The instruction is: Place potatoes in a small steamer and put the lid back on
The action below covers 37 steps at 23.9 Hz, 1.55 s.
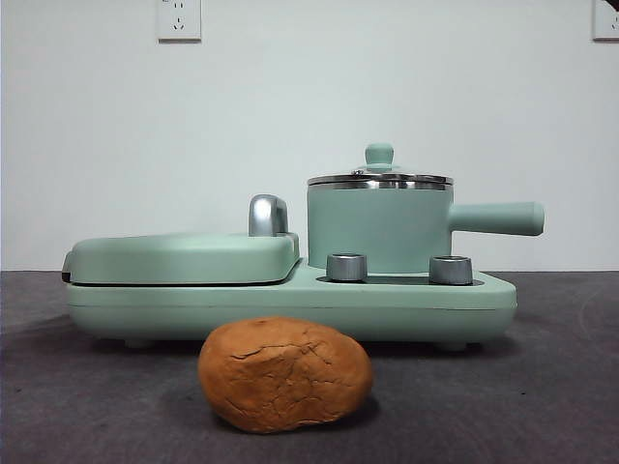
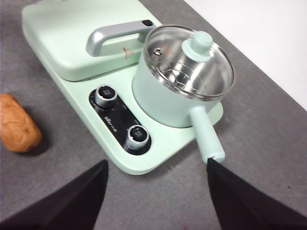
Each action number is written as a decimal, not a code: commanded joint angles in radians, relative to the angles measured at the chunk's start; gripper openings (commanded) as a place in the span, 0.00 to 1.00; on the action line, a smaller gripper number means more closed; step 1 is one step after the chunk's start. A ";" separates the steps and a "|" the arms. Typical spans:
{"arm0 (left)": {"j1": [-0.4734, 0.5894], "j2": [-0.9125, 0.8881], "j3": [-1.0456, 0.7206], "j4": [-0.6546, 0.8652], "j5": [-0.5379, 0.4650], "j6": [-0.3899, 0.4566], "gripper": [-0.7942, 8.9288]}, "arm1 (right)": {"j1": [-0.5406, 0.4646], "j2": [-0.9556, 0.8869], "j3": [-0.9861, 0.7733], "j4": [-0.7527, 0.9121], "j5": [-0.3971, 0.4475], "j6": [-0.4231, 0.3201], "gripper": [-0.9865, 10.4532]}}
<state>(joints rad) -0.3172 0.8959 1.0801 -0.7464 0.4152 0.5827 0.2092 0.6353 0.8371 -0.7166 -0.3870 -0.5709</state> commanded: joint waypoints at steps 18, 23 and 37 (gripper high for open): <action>-0.140 0.402 0.025 0.676 -0.005 -0.473 0.46 | 0.018 0.003 0.016 0.034 0.048 0.153 0.38; -0.204 0.555 0.027 0.930 -0.037 -0.533 0.46 | 0.018 0.004 0.016 0.034 0.048 0.153 0.38; -0.298 0.921 0.281 1.031 -0.085 -0.546 0.46 | 0.018 0.004 0.015 0.032 0.048 0.156 0.38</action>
<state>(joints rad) -0.6071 1.7931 1.3376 0.2745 0.3374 0.0399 0.2226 0.6353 0.8371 -0.6922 -0.3386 -0.4343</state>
